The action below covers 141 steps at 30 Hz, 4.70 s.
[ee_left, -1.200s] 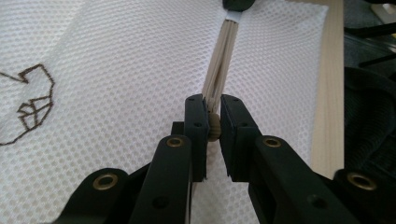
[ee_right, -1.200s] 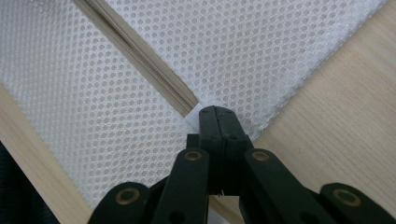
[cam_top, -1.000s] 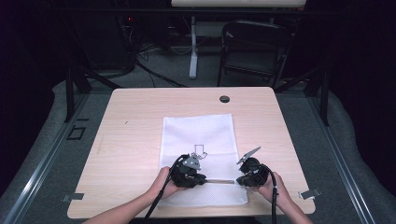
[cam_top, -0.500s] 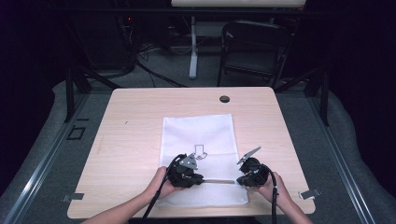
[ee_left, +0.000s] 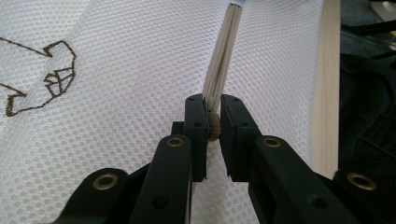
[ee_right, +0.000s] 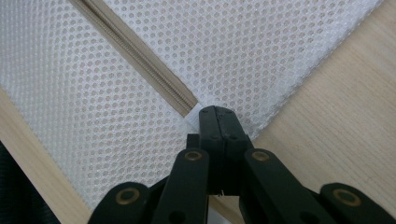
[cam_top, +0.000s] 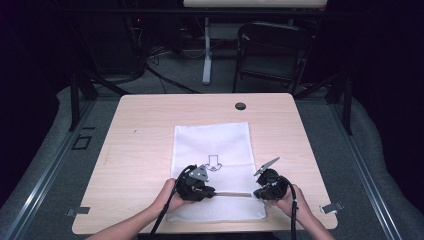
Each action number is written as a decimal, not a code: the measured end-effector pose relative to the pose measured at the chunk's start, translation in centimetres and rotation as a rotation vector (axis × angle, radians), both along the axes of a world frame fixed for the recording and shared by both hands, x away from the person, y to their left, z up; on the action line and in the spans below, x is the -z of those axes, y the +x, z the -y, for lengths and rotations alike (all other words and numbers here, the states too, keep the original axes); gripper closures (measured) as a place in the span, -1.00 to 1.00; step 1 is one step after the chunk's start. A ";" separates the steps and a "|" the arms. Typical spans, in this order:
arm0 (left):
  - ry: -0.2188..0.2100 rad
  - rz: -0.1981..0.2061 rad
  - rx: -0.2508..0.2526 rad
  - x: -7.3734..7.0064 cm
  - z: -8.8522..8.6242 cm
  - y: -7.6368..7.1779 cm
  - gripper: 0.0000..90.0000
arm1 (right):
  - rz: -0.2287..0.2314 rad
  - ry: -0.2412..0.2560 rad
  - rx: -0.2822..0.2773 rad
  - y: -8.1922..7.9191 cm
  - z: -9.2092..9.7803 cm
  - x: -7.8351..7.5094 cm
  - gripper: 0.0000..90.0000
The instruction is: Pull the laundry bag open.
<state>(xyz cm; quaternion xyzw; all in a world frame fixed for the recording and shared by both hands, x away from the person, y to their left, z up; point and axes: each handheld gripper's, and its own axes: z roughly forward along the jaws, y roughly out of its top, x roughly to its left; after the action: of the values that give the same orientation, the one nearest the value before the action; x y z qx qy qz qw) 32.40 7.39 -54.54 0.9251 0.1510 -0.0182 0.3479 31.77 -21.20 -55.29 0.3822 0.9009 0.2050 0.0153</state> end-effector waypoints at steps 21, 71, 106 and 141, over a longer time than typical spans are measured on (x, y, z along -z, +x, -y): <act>0.028 0.009 -0.016 -0.2 -1.8 -0.1 0.81 | -0.003 0.000 0.001 0.0 0.0 0.0 1.00; 0.019 -0.006 -0.089 -0.6 -7.8 -0.5 0.81 | -0.008 0.000 -0.002 0.1 0.1 0.0 1.00; 0.039 -0.018 -0.128 -0.3 -11.0 -0.7 0.81 | -0.011 0.012 0.012 0.1 0.1 0.0 1.00; 0.037 -0.026 -0.186 0.4 -14.5 -0.8 0.81 | -0.019 -0.006 0.025 0.0 0.1 -0.1 1.00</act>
<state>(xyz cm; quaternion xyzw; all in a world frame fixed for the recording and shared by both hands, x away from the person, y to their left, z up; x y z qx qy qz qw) 31.64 21.91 -54.99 0.9131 0.2408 0.0049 0.3289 31.79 -21.32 -55.20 0.3954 0.8967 0.1987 0.0106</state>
